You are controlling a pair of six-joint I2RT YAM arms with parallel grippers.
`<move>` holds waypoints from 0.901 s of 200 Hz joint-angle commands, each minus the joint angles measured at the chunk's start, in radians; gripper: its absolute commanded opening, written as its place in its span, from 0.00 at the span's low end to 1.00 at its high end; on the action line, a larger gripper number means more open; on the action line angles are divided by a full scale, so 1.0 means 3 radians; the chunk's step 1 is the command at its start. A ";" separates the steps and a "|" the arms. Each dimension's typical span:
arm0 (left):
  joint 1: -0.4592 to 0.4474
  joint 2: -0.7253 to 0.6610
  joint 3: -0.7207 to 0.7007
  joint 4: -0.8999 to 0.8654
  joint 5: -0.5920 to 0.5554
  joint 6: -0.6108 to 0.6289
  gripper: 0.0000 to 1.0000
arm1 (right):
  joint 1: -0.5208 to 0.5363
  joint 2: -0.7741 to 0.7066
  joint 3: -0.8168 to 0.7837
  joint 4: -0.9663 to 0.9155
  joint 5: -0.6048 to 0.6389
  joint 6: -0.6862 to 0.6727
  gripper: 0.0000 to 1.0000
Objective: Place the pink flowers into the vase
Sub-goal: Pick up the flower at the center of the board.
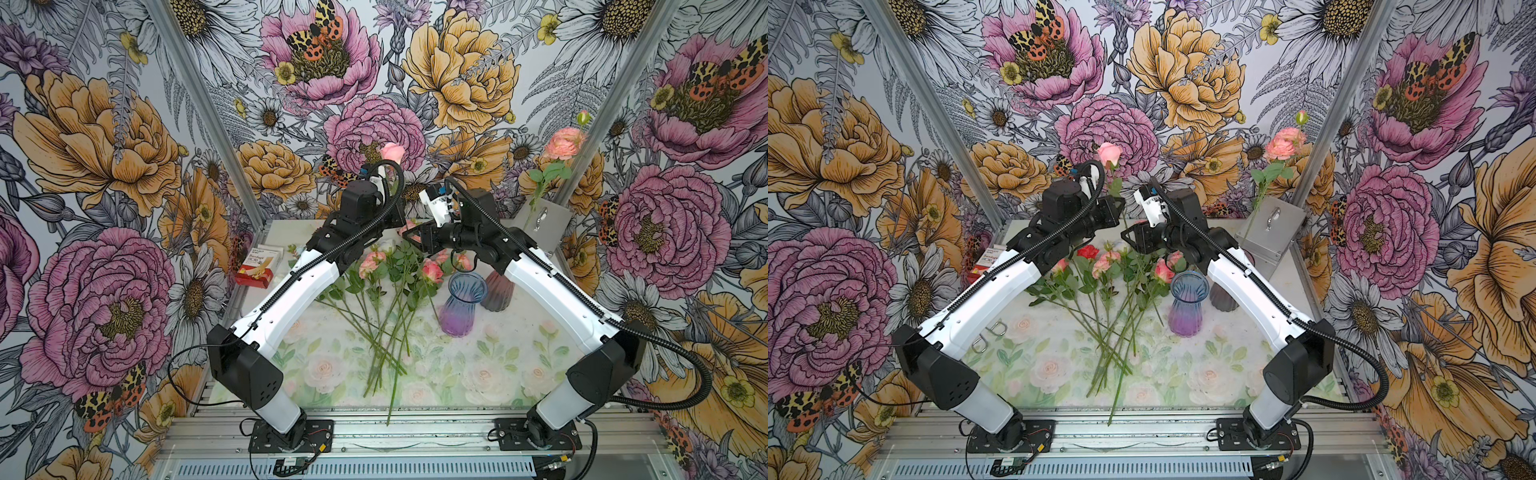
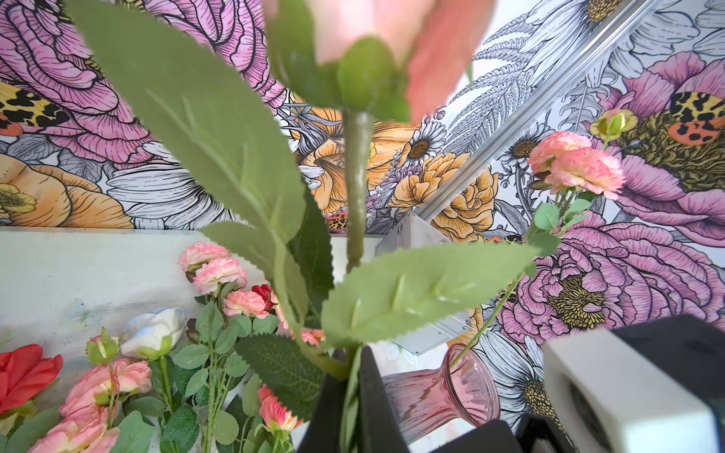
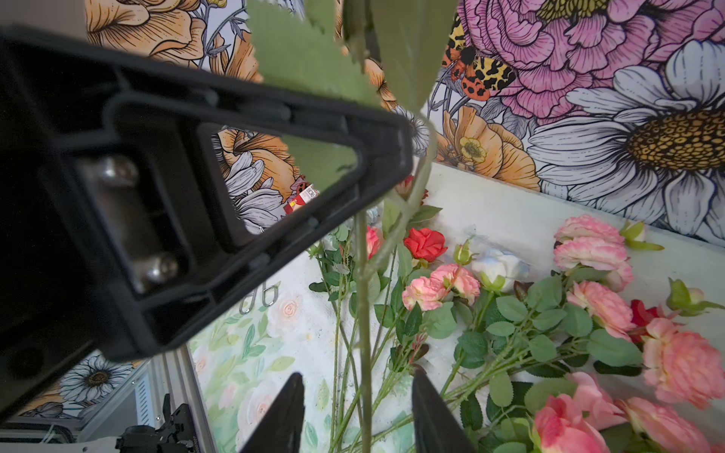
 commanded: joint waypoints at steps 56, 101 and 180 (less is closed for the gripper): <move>-0.0065 -0.0049 -0.0020 0.0096 0.0187 -0.0114 0.03 | 0.0025 0.0115 0.0226 0.0074 -0.0014 0.0026 0.22; -0.0066 -0.0118 -0.0103 0.0090 0.0220 -0.0090 0.40 | 0.0026 0.0141 0.0284 0.0074 0.0010 0.0059 0.00; 0.0382 -0.0708 -0.0592 0.0085 0.0315 -0.0145 0.92 | -0.0213 0.0049 0.0272 0.0074 0.0117 0.0156 0.00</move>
